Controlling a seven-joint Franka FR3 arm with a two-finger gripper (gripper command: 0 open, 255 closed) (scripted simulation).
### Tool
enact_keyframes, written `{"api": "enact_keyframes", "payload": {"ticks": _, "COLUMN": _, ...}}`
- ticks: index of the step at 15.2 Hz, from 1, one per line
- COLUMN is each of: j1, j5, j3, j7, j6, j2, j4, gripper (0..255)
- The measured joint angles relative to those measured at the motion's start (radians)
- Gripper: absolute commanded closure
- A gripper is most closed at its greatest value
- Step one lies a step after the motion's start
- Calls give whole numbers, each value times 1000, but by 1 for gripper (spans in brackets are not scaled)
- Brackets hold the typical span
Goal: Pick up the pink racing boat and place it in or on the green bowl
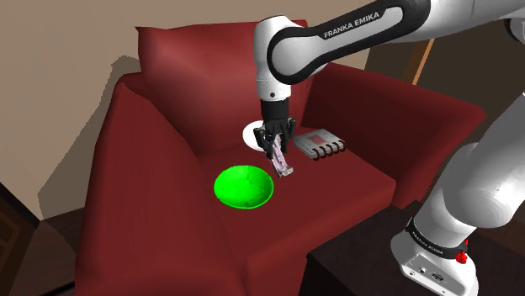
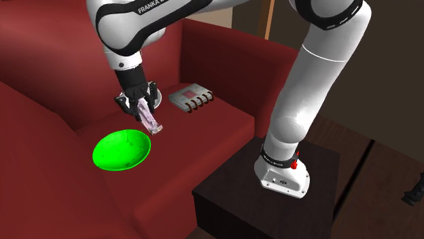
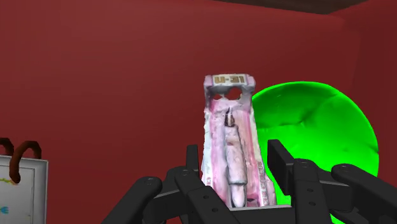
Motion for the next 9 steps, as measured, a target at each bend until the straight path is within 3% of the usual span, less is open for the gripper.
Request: {"api": "enact_keyframes", "payload": {"ticks": 9, "j1": 85, "j5": -88, "j3": 81, "j7": 205, "j6": -38, "j2": 301, "j4": 348, "gripper": 255}}
